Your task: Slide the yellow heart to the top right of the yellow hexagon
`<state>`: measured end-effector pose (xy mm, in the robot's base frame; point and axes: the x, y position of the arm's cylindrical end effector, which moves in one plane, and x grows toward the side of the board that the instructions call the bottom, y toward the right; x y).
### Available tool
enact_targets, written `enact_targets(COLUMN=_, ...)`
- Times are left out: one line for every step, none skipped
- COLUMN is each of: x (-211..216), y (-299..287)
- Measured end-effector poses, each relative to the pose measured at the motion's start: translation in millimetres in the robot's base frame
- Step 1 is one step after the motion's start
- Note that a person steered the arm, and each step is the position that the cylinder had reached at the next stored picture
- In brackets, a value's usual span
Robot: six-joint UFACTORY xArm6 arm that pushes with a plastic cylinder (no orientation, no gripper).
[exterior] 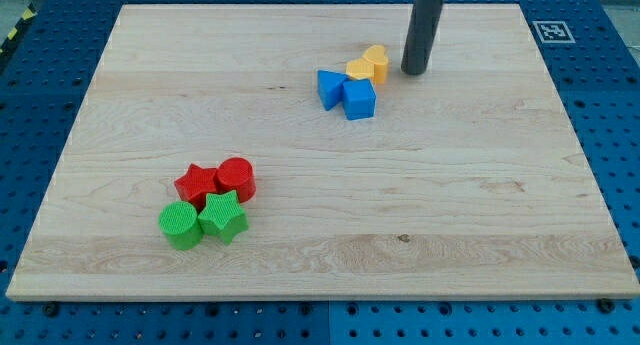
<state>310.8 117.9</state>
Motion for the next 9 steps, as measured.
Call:
enact_targets(x=-8.9, y=-8.7)
enact_targets(x=-9.3, y=-33.5)
enact_targets(x=-9.3, y=-63.0)
enact_targets(x=-9.4, y=-84.4)
enact_targets(x=-8.7, y=-99.7)
enact_targets(x=-8.6, y=-107.7)
enact_targets(x=-8.1, y=-130.9)
enact_targets(x=-30.7, y=-134.9)
enact_targets(x=-76.9, y=-107.6)
